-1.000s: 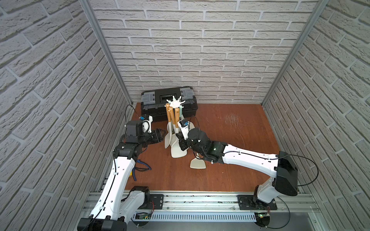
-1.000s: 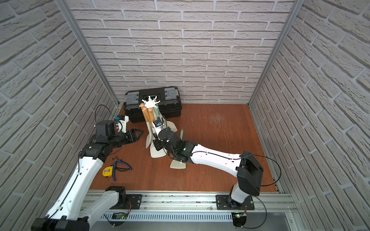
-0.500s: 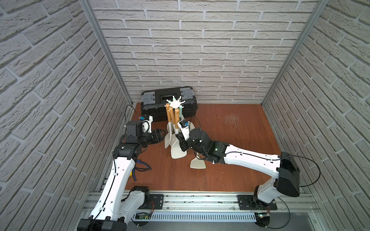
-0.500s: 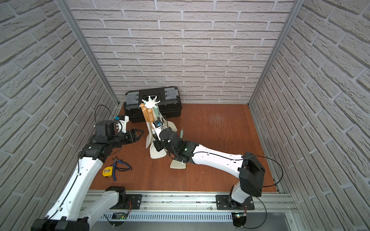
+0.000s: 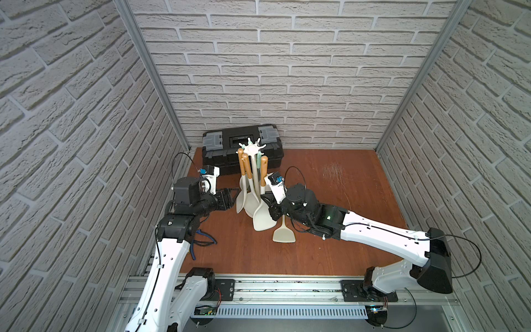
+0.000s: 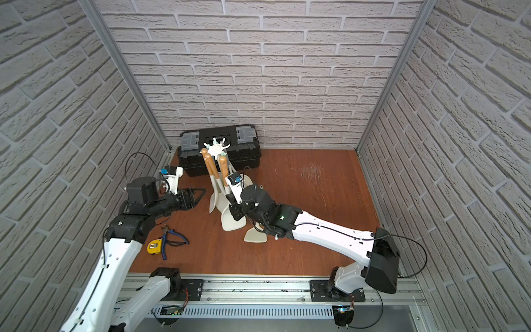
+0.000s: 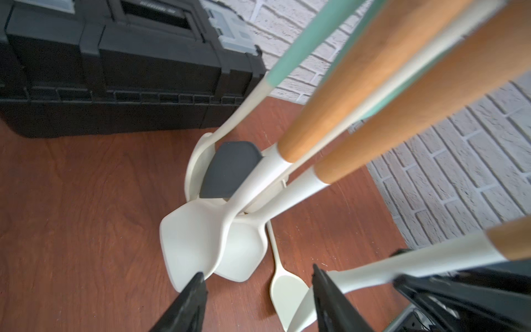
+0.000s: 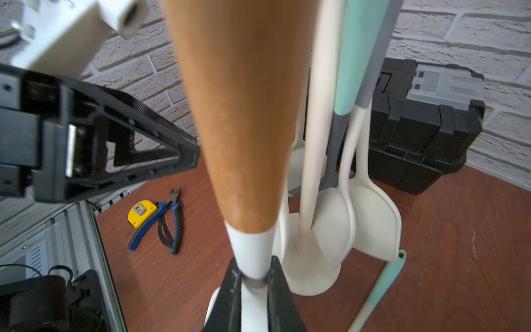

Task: Take the spatula off the kitchen utensil rack
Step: Take off the spatula from the rack, then place the spatula at the center of the board.

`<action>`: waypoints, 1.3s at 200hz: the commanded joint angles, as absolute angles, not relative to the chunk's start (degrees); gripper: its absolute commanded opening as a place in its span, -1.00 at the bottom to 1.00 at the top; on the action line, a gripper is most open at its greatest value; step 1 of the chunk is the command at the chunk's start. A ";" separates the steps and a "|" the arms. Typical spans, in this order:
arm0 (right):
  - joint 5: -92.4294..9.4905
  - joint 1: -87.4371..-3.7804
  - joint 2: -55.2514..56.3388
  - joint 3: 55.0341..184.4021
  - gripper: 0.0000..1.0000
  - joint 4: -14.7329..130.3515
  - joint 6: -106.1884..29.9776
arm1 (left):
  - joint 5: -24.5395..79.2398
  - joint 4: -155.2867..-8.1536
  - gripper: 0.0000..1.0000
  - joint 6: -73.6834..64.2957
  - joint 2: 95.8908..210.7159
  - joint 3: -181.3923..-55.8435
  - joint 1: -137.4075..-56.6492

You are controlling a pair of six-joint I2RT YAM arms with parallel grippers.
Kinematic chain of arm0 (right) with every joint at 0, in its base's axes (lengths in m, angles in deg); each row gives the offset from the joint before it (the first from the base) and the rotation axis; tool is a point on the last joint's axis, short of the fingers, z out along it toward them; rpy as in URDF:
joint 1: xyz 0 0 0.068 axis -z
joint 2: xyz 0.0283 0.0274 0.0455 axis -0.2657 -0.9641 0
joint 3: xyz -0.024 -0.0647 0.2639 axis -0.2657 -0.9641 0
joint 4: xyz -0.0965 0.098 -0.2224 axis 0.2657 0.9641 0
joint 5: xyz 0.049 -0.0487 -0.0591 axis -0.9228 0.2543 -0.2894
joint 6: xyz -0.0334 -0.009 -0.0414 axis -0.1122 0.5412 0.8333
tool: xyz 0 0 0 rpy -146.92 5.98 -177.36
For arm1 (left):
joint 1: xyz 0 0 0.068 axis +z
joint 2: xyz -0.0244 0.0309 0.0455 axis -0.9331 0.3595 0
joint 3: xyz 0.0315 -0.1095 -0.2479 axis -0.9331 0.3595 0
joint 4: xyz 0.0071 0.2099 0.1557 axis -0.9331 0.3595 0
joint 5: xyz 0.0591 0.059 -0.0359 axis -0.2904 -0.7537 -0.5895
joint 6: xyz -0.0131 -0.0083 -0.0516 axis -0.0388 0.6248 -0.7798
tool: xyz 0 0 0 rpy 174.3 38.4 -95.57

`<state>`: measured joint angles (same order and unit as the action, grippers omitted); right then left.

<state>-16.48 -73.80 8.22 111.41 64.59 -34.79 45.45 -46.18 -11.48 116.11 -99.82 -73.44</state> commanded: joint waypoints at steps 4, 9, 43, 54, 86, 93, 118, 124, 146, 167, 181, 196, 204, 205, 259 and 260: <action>-17.53 -72.53 13.41 108.01 -0.95 66.32 -37.33 | 51.71 -52.24 0.21 -11.22 113.43 -100.70 -73.98; -17.88 -72.13 14.20 107.18 -0.95 66.83 -37.94 | 52.07 -53.18 0.21 -11.54 113.06 -100.43 -74.84; -18.82 -68.03 18.42 104.10 -0.95 72.84 -41.79 | 44.62 -54.65 0.23 -10.74 113.02 -99.77 -85.47; -18.99 -66.01 19.33 104.46 -0.95 76.23 -42.63 | 41.22 -54.17 0.23 -10.01 113.60 -99.83 -88.45; -24.17 -56.64 20.15 108.28 -0.95 88.08 -44.10 | 36.80 -54.42 0.23 -11.50 114.85 -99.15 -90.53; -26.11 -54.37 19.79 109.59 -0.95 90.63 -44.10 | 35.91 -54.22 0.23 -11.92 114.94 -99.12 -90.55; -30.37 -48.29 17.70 113.00 -0.95 98.76 -43.34 | 33.44 -53.26 0.23 -12.52 114.64 -99.13 -90.55; -31.18 -47.34 17.04 113.39 -0.95 100.17 -43.23 | 33.11 -53.07 0.23 -12.68 114.57 -99.13 -90.53; -35.47 -44.54 14.48 113.18 -0.95 102.46 -43.84 | 31.79 -51.99 0.24 -12.80 114.13 -98.96 -90.55; -40.47 -43.47 11.26 112.44 -0.95 102.63 -44.62 | 30.95 -51.35 0.25 -12.97 113.90 -98.56 -90.49; -42.04 -43.12 8.38 113.02 -0.95 104.03 -44.26 | 30.50 -51.01 0.26 -13.09 113.72 -98.32 -90.40; -42.57 -42.60 5.30 114.14 -0.95 106.27 -43.36 | 30.08 -50.56 0.26 -13.14 113.56 -98.10 -90.46; -42.50 -42.36 3.88 114.09 -0.95 106.44 -43.14 | 29.86 -50.23 0.26 -13.12 113.48 -98.03 -90.35; -42.40 -42.37 3.76 114.08 -0.95 106.42 -43.18 | 29.83 -50.22 0.26 -13.08 113.47 -98.05 -90.32; -41.11 -41.34 -1.82 112.66 -0.94 104.54 -44.38 | 28.96 -48.88 0.28 -12.79 112.76 -97.37 -89.94; -41.14 -41.29 -1.91 112.66 -0.94 104.46 -44.37 | 28.99 -48.88 0.28 -12.79 112.72 -97.41 -90.03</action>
